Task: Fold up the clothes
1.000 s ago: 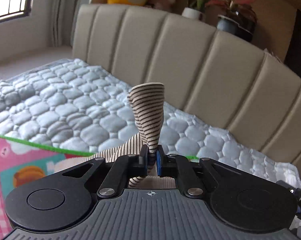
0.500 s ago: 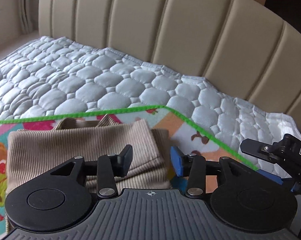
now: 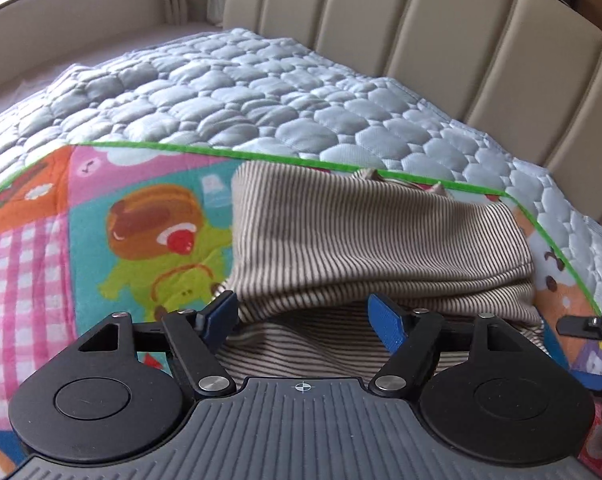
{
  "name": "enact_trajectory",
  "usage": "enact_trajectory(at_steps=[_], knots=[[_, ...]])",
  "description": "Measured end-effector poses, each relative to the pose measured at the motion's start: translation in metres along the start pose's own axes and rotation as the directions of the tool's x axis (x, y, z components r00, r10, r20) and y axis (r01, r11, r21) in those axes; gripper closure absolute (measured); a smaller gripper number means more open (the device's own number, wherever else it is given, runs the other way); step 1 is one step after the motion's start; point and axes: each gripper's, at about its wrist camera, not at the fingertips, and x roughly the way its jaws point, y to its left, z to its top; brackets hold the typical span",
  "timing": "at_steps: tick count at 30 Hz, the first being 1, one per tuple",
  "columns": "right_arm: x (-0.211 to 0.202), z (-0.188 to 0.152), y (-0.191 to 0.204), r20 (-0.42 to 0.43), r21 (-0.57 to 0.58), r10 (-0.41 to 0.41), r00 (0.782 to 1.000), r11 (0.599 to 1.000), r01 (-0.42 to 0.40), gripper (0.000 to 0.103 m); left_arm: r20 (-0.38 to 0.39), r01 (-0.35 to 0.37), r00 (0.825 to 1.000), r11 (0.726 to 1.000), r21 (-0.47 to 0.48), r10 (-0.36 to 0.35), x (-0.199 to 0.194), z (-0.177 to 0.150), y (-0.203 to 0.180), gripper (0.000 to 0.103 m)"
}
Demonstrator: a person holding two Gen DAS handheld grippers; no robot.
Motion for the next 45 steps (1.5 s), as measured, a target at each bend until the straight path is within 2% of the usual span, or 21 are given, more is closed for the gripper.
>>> enact_trajectory(at_steps=[3,6,8,10,13,14,15,16,18,20,22,24,27,29,31,33,36,39,42,44,45], knots=[[0.005,-0.013,0.023,0.021,-0.161,-0.09,0.996,0.983,0.092,0.0,0.058,0.009,0.998,1.0,0.011,-0.01,-0.002,0.004,0.01,0.016],[0.002,-0.022,0.041,0.075,-0.284,-0.121,0.99,0.949,0.137,0.0,0.084,0.024,0.996,0.999,0.042,-0.027,0.0,0.01,0.016,0.013],[-0.006,-0.026,0.053,0.161,-0.361,-0.092,0.983,0.921,0.145,0.0,0.086,0.009,0.996,0.998,0.066,-0.014,0.001,0.012,0.021,0.013],[-0.02,-0.032,0.07,0.287,-0.453,-0.052,0.957,0.873,0.183,0.0,0.072,0.012,0.997,0.998,0.06,-0.016,0.004,0.014,0.027,0.01],[-0.028,-0.034,0.095,0.385,-0.566,0.034,0.922,0.798,0.207,0.001,0.051,0.017,0.999,0.999,0.05,-0.02,0.009,0.017,0.037,0.009],[-0.026,-0.029,0.102,0.392,-0.58,0.049,0.919,0.789,0.205,0.004,0.044,0.019,0.999,0.999,0.047,-0.021,0.01,0.018,0.04,0.009],[-0.02,-0.021,0.11,0.391,-0.579,0.054,0.919,0.79,0.2,0.014,0.037,0.02,0.999,0.999,0.043,-0.022,0.012,0.019,0.043,0.009],[-0.014,-0.012,0.117,0.39,-0.579,0.059,0.919,0.791,0.195,0.019,0.03,0.022,0.999,0.999,0.04,-0.023,0.014,0.02,0.046,0.009],[0.0,0.006,0.125,0.391,-0.553,0.048,0.919,0.811,0.193,0.019,0.018,0.024,1.0,0.999,0.036,-0.025,0.017,0.022,0.052,0.009],[0.016,0.022,0.122,0.37,-0.516,0.017,0.929,0.835,0.19,0.027,0.025,0.019,0.999,0.998,0.058,-0.021,0.018,0.022,0.05,0.009],[0.035,0.033,0.116,0.305,-0.488,-0.011,0.952,0.857,0.166,0.049,0.032,0.015,0.999,0.997,0.08,-0.017,0.019,0.021,0.049,0.009],[0.051,0.041,0.11,0.226,-0.472,-0.027,0.974,0.871,0.134,0.062,0.039,0.009,0.999,0.995,0.102,-0.013,0.02,0.021,0.048,0.009],[0.031,0.038,0.114,0.229,-0.54,0.023,0.973,0.835,0.107,0.095,0.049,0.001,0.999,0.991,0.134,-0.008,0.022,0.021,0.045,0.009],[0.01,0.036,0.115,0.24,-0.569,0.057,0.969,0.817,0.093,0.095,0.053,-0.005,0.999,0.99,0.144,-0.002,0.026,0.02,0.044,0.009],[-0.009,0.03,0.114,0.262,-0.583,0.078,0.962,0.807,0.093,0.095,0.062,0.037,0.997,0.992,0.124,-0.045,0.024,0.02,0.043,0.009],[-0.013,0.021,0.105,0.282,-0.581,0.059,0.958,0.805,0.122,0.095,0.071,0.081,0.994,0.991,0.105,-0.088,0.023,0.021,0.042,0.009],[0.01,0.005,0.085,0.295,-0.573,-0.016,0.955,0.797,0.191,0.095,0.063,0.147,0.986,0.985,0.091,-0.153,0.026,0.019,0.034,0.009],[0.022,-0.005,0.077,0.328,-0.6,-0.025,0.944,0.767,0.228,0.093,0.034,0.126,0.991,0.982,0.143,-0.132,0.033,0.009,0.025,0.011],[0.015,-0.001,0.083,0.337,-0.601,-0.022,0.941,0.765,0.233,0.092,0.024,0.101,0.994,0.982,0.157,-0.106,0.037,0.005,0.023,0.012],[0.012,0.002,0.082,0.342,-0.587,-0.029,0.939,0.774,0.238,0.082,0.018,0.103,0.994,0.984,0.143,-0.107,0.038,0.005,0.025,0.012],[0.012,0.002,0.083,0.349,-0.592,-0.04,0.936,0.765,0.253,0.064,0.018,0.1,0.994,0.984,0.145,-0.103,0.038,0.005,0.025,0.012]])
